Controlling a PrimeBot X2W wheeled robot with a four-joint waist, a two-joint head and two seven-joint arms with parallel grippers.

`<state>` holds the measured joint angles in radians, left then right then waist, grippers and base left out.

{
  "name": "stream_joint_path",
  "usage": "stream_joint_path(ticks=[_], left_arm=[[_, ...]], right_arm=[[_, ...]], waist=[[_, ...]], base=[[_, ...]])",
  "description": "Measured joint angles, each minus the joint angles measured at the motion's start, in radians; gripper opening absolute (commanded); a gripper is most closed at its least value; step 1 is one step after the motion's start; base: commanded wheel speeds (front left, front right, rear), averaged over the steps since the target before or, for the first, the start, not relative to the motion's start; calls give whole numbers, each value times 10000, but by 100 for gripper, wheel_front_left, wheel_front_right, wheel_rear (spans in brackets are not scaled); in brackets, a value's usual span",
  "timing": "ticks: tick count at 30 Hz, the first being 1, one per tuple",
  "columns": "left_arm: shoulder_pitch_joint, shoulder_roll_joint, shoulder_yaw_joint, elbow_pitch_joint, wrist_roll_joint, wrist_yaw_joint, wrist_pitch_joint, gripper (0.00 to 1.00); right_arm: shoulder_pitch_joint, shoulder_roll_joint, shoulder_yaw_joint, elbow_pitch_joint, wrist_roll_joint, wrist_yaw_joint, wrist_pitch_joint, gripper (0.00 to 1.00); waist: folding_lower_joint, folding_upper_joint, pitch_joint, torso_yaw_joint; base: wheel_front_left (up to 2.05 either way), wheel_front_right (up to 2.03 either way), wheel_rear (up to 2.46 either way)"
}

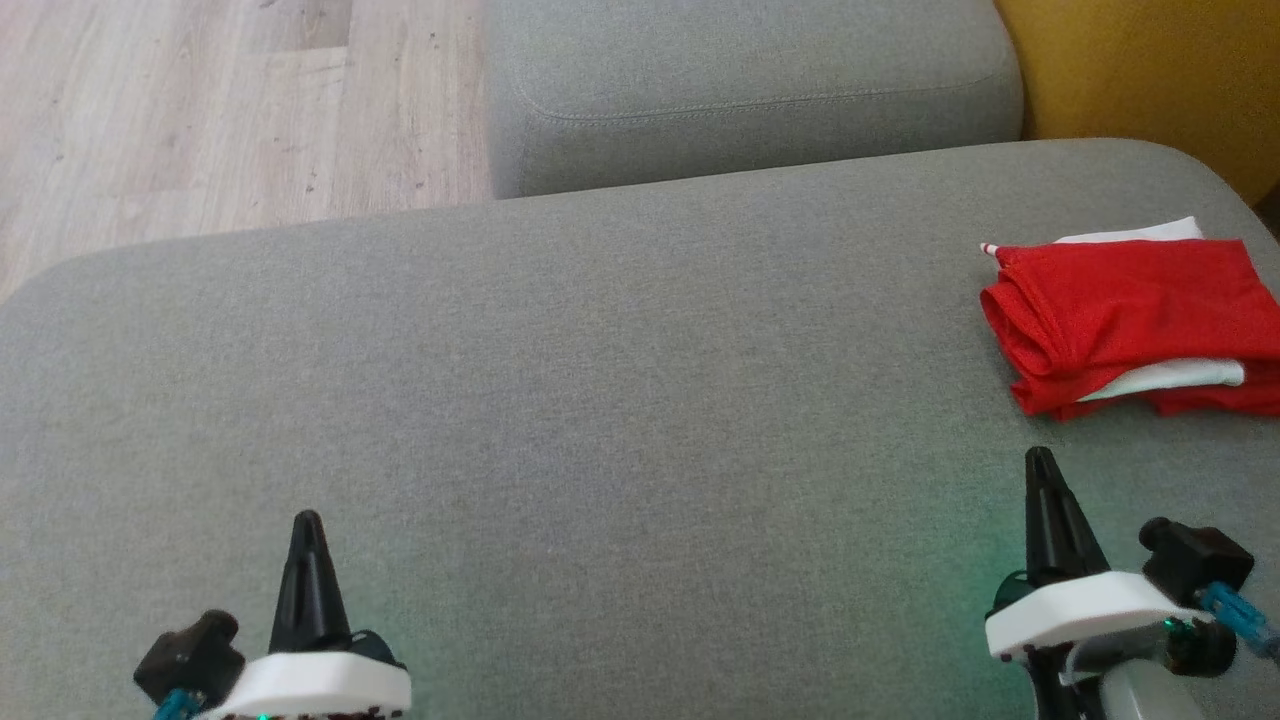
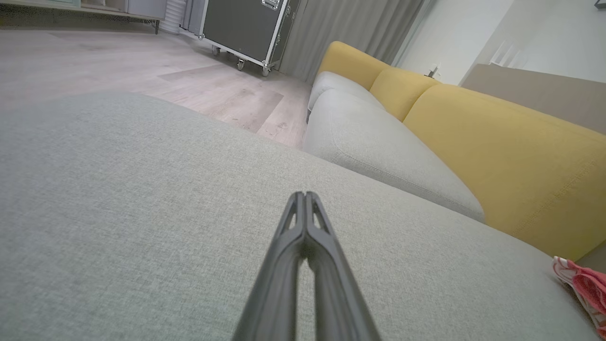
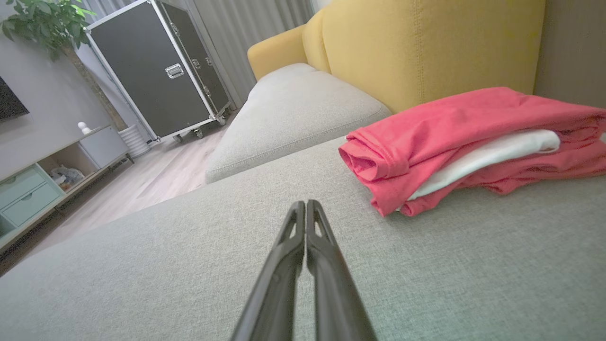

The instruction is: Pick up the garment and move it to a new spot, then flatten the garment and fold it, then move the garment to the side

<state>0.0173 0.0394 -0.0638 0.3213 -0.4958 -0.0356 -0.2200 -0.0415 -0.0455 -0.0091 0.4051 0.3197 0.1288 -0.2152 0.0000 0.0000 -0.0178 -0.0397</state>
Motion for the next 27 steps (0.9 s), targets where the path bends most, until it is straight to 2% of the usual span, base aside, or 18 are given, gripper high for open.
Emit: stream_joint_path(ticks=[27], left_arm=[[-138,0,328,-63,-2627,-186,765,0]], right_arm=[[-8,4,-293,-278,3030,0,752,0]], waist=[[1,0,50,95]], base=[[0,0,0]])
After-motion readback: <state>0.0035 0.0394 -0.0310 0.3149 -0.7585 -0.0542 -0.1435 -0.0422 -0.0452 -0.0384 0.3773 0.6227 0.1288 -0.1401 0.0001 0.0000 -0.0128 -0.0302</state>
